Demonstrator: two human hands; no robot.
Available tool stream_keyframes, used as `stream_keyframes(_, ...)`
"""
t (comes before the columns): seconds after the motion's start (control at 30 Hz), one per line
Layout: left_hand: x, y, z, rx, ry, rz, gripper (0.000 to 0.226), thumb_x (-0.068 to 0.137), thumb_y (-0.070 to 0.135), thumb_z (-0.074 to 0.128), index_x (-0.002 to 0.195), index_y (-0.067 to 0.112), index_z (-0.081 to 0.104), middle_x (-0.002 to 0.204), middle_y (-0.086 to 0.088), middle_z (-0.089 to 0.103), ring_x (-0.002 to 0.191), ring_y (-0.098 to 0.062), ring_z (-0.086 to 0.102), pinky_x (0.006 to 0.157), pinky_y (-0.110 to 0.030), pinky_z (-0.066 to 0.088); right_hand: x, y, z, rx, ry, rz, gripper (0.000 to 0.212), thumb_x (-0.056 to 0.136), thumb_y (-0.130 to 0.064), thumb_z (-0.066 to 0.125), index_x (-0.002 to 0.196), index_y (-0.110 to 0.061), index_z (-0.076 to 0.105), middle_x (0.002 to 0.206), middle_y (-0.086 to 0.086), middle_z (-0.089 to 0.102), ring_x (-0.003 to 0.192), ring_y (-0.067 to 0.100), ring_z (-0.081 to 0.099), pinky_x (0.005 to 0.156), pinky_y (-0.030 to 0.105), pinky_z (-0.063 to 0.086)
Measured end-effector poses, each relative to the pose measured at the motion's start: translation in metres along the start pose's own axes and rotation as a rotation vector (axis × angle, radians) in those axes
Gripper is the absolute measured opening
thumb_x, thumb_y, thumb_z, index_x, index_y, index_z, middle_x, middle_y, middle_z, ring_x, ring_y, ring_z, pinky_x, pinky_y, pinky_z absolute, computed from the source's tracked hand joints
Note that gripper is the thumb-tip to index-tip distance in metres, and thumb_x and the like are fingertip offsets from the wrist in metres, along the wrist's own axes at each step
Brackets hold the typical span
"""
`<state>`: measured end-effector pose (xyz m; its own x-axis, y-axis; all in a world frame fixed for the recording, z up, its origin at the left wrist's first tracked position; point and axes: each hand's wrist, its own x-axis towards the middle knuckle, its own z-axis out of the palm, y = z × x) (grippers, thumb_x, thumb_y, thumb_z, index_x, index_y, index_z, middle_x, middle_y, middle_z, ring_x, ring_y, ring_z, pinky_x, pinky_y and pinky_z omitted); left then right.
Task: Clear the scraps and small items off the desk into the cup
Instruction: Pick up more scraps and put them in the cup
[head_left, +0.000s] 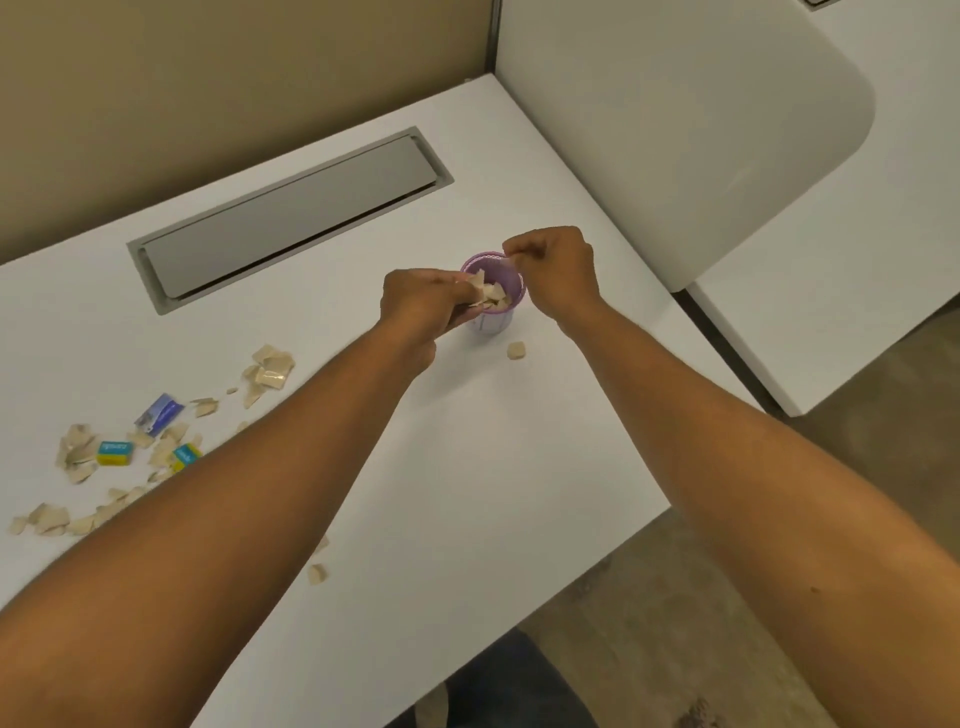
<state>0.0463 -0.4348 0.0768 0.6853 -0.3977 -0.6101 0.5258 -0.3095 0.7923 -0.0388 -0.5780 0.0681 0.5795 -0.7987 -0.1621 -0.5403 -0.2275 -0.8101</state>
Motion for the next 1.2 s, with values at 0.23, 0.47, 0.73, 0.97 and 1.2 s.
stream_keyframes(0.23,0.023,0.023,0.044,0.299,0.035,-0.029,0.046,0.068,0.006,0.093,0.106,0.003,0.067,0.099,-0.013,0.071,0.073,-0.025,0.076,0.065,-0.034,0.068,-0.009,0.021,-0.010,0.285,0.035,0.162,0.023,0.086,0.007,0.067,0.096,-0.007,0.082,0.099,0.007,0.080,0.098,0.022,0.075,0.092,0.041,0.063)
stream_keyframes(0.47,0.027,0.033,0.037,0.272,0.099,-0.003,0.025,0.093,0.005,0.062,0.119,0.003,0.063,0.118,-0.018,0.069,0.100,-0.037,0.076,0.078,-0.043,0.068,0.000,0.022,-0.006,0.189,0.082,0.094,0.024,0.087,0.006,0.065,0.093,-0.010,0.081,0.095,0.004,0.079,0.092,0.020,0.075,0.088,0.037,0.063)
stream_keyframes(0.73,-0.001,-0.003,-0.022,0.217,0.134,0.086,0.015,0.095,0.014,0.063,0.100,0.007,0.077,0.091,-0.012,0.078,0.069,-0.026,0.075,0.057,-0.033,0.064,-0.024,0.112,0.011,-0.495,-0.273,-0.021,0.058,0.100,-0.031,0.064,0.147,-0.001,0.048,0.159,0.019,0.038,0.149,0.036,0.035,0.122,0.037,0.026)
stream_keyframes(0.97,-0.015,-0.091,-0.081,0.294,0.106,-0.013,0.021,0.095,0.012,0.059,0.088,0.013,0.079,0.087,-0.010,0.077,0.067,-0.021,0.071,0.062,-0.032,0.064,-0.045,0.122,0.033,-0.773,-0.317,-0.313,0.040,0.102,-0.031,0.058,0.134,-0.007,0.058,0.149,0.011,0.046,0.137,0.032,0.041,0.101,0.043,0.051)
stream_keyframes(1.2,-0.018,-0.127,-0.106,0.314,0.119,-0.032,0.023,0.095,0.007,0.058,0.087,0.011,0.079,0.087,-0.013,0.078,0.068,-0.021,0.072,0.068,-0.034,0.066,-0.065,0.111,0.046,-0.861,-0.318,-0.404,0.029,0.091,0.002,0.048,0.102,-0.007,0.073,0.110,0.009,0.063,0.106,0.027,0.056,0.087,0.036,0.049)
